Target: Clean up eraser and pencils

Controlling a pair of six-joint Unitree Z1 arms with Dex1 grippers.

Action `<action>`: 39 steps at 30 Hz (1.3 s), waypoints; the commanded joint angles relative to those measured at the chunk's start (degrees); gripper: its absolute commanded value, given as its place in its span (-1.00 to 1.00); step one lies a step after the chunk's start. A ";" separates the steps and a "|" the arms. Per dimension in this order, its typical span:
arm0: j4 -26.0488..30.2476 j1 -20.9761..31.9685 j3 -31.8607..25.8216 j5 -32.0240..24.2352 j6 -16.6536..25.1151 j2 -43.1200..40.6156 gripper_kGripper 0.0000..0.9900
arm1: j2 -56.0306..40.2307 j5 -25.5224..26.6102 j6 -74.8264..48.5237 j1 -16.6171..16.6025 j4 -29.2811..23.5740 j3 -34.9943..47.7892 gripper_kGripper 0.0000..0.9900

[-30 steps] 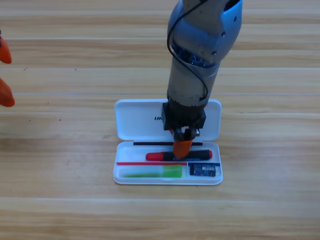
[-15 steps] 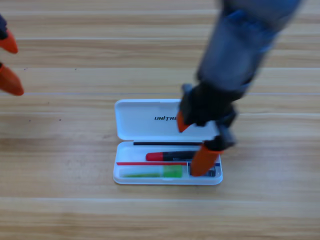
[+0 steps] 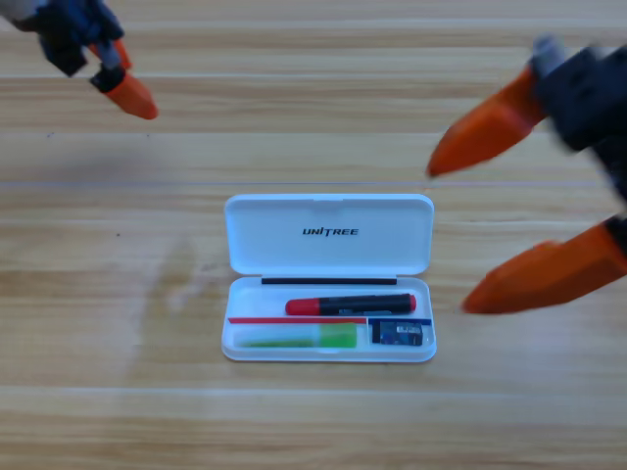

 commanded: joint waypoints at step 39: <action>1.15 -13.56 3.42 -21.29 2.60 16.71 -1.00 | -1.24 4.65 2.15 -2.25 -3.45 4.86 0.91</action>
